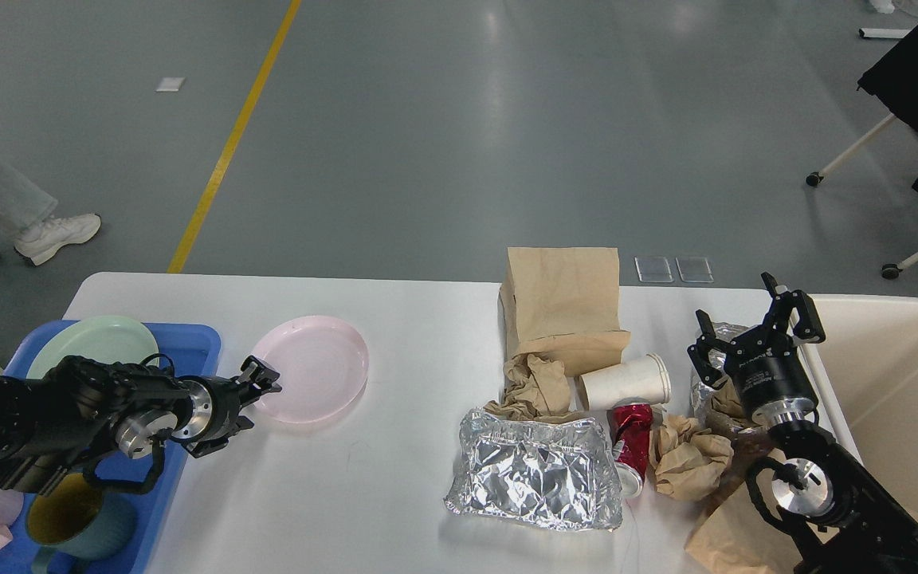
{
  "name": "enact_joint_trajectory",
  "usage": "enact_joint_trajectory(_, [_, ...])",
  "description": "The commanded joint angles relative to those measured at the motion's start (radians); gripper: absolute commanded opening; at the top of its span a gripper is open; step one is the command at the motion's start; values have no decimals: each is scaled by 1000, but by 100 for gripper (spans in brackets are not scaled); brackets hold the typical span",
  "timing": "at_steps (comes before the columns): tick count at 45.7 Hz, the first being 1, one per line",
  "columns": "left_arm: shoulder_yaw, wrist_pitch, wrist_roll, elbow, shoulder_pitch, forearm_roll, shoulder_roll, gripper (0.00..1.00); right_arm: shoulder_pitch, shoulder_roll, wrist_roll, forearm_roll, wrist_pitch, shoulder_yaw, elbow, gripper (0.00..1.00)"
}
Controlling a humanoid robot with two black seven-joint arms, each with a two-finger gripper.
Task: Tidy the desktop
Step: 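Grasp the pink plate edge with the left gripper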
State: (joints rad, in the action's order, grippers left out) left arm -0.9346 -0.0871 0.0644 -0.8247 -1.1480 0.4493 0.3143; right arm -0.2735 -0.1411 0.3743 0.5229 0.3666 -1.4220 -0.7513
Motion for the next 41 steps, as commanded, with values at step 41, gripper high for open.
enact_joint_trajectory(41, [62,-8,-37,65,76,0,-15,16,0,0,0,0,0,0,1,100])
